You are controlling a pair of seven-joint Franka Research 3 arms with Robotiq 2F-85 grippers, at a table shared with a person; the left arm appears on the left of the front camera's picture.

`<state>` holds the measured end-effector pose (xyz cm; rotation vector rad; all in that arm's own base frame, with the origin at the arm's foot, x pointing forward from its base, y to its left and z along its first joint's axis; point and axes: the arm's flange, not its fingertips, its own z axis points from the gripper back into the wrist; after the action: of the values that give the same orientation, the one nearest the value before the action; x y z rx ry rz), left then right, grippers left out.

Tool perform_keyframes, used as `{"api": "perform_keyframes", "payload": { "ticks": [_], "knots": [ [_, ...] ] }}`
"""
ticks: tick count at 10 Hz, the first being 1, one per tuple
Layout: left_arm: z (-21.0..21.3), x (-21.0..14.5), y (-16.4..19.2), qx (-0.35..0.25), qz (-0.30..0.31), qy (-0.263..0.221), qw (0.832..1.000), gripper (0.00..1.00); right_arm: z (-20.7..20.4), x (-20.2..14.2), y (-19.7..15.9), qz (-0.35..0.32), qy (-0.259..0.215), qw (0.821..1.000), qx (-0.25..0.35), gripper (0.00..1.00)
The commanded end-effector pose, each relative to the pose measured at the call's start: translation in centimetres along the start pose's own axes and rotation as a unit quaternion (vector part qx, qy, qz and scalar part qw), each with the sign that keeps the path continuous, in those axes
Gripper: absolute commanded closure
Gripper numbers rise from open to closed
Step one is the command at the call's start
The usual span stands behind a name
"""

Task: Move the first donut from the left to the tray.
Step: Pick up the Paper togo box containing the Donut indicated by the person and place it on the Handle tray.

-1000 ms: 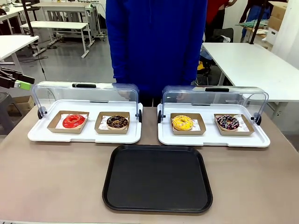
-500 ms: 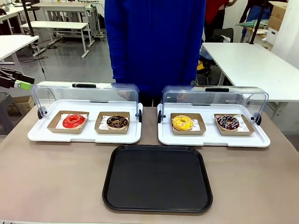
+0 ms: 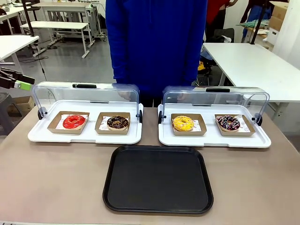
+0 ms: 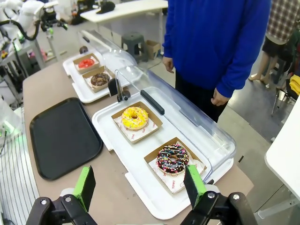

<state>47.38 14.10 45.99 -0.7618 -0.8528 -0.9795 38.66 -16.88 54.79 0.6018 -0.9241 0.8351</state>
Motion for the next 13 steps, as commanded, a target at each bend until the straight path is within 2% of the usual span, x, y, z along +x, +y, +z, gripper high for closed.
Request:
{"api": "perform_keyframes", "payload": {
  "ticks": [1,13],
  "knots": [
    [0.05,0.12,-0.07,-0.001,-0.002,0.0,1.0,0.0,-0.03,0.25,-0.35,0.013,-0.016,1.0,0.002,0.0],
    [0.05,0.12,-0.07,-0.001,-0.002,0.0,1.0,0.0,-0.03,0.25,-0.35,0.013,-0.016,1.0,0.002,0.0]
  ]
}}
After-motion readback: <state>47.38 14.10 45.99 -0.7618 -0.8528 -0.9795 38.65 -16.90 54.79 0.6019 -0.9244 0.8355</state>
